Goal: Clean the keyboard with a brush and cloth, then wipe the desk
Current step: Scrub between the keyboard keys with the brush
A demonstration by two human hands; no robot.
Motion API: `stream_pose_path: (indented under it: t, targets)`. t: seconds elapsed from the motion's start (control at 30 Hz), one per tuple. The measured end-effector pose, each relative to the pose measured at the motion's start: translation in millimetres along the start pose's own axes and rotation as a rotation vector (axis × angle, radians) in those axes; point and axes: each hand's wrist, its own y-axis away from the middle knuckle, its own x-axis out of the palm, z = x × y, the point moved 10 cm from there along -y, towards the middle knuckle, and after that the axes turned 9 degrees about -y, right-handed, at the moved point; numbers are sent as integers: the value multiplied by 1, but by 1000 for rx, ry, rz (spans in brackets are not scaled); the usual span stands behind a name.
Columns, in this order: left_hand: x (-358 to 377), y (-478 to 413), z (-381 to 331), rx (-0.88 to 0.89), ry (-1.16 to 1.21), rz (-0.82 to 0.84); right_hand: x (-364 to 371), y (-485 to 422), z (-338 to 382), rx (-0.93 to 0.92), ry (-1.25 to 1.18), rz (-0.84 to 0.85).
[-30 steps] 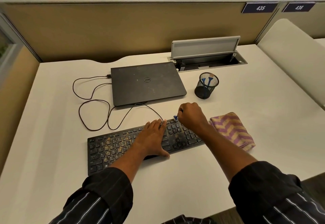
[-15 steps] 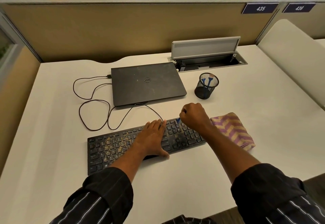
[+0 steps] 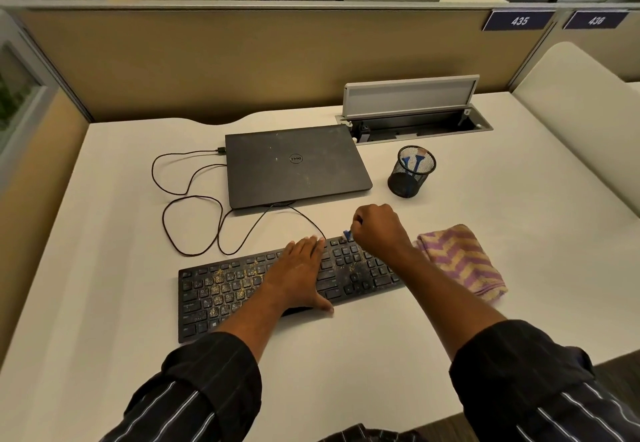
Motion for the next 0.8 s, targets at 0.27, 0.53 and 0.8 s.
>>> stream_pose_path:
  t: [0.27,0.53,0.8]
  targets:
    - [3,4,4,-14,19,-7,1,0,10,-30,5,-6]
    - [3,4,4,-13,16,-3,11,4,10,4,41,48]
    - [3,3,5,-8,13,-1,11,2,9,-1,33,80]
